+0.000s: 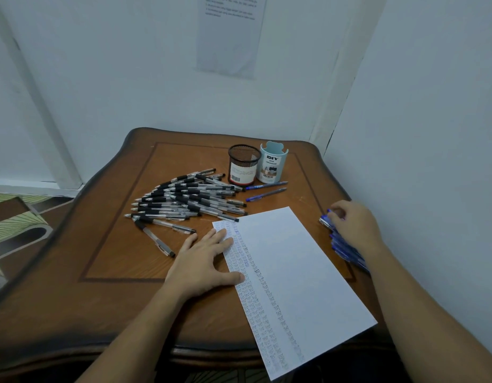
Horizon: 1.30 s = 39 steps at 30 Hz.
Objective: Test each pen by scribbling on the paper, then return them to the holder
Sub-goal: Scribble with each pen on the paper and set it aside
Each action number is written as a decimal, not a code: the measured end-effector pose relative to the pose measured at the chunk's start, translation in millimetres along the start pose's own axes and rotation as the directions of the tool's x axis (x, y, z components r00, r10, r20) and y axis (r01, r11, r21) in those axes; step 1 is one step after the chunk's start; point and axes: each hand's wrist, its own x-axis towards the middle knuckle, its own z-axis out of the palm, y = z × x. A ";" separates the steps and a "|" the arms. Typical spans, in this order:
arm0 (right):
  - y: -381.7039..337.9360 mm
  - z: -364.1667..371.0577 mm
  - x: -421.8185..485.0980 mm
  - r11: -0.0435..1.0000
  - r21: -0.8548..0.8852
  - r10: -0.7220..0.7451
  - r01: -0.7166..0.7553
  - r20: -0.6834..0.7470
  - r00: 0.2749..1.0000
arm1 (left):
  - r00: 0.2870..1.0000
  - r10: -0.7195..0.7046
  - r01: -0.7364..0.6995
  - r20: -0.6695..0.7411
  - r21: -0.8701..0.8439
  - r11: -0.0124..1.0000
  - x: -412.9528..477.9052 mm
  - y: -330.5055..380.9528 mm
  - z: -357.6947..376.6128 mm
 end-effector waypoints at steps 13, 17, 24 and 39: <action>-112.7 91.0 46.3 0.934 -0.214 -0.212 0.285 0.310 0.927 | 1.000 0.000 0.000 -0.019 -0.006 1.000 -1.7 -0.2 -0.7; -105.5 80.9 34.7 0.913 -0.190 -0.319 0.362 0.224 0.921 | 1.000 0.011 -0.011 -0.019 -0.008 1.000 -0.5 -2.2 0.4; -116.4 39.4 -3.9 0.813 0.574 -0.198 0.100 0.111 0.974 | 1.000 0.010 -0.010 -0.015 -0.013 1.000 -1.1 -1.7 0.7; -108.0 22.4 -63.1 0.127 0.939 -0.001 -0.318 0.321 0.947 | 1.000 0.001 -0.001 -0.020 -0.006 1.000 -1.4 0.2 0.3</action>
